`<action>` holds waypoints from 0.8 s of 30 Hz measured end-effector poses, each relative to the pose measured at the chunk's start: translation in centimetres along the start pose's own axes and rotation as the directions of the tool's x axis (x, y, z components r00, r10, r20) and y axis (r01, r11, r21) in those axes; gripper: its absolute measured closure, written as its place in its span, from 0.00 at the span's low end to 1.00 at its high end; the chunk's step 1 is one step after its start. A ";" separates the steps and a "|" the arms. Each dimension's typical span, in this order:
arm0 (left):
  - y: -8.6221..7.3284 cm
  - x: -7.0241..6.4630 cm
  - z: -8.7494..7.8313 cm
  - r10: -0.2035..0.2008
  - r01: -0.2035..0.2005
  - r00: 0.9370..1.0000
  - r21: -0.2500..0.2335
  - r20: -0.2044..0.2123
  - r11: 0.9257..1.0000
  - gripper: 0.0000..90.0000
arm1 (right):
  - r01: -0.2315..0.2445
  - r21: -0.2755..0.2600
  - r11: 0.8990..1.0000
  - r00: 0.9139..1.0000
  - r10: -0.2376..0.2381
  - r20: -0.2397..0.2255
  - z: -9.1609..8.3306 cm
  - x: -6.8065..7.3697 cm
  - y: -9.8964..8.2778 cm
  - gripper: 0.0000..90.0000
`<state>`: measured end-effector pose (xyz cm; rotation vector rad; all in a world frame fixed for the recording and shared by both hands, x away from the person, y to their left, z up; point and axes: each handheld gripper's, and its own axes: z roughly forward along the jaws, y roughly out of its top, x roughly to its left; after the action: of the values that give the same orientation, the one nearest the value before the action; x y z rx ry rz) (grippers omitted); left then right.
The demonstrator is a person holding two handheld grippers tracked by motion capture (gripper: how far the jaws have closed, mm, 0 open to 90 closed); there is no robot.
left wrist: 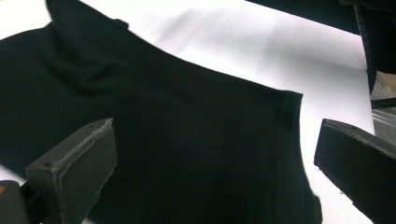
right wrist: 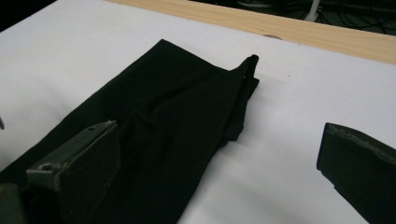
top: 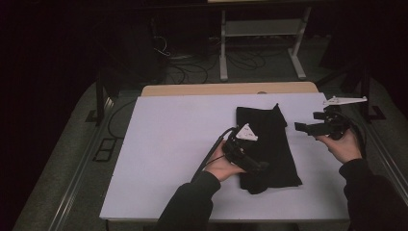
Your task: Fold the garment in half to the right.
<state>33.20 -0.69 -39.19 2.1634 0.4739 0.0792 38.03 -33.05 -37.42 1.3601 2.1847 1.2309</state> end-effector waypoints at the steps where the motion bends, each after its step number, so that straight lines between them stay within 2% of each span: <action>1: -0.1 0.1 -0.2 -0.003 0.003 1.000 0.001 -0.003 1.000 0.00 | 0.003 -0.001 1.000 1.000 -0.003 0.000 0.0 0.1 0.0 0.00; 14: -1.6 1.0 -3.3 -0.010 0.010 0.999 0.003 -0.046 1.000 0.00 | 0.019 -0.014 1.000 1.000 -0.019 -0.001 -0.8 0.6 -0.4 0.00; 18: -2.3 1.4 -4.1 -0.027 0.027 0.998 -0.007 -0.055 1.000 0.00 | 0.014 -0.017 1.000 1.000 -0.014 0.001 -1.0 0.5 -0.7 0.00; 24: -2.8 1.8 -5.1 -0.028 0.027 0.998 -0.004 -0.057 1.000 0.00 | 0.010 -0.028 1.000 1.000 -0.010 0.000 -1.3 0.6 -1.2 0.00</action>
<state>32.80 5.34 -38.61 2.1552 0.5355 0.1267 36.21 -33.41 -37.45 1.3366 2.1634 1.2540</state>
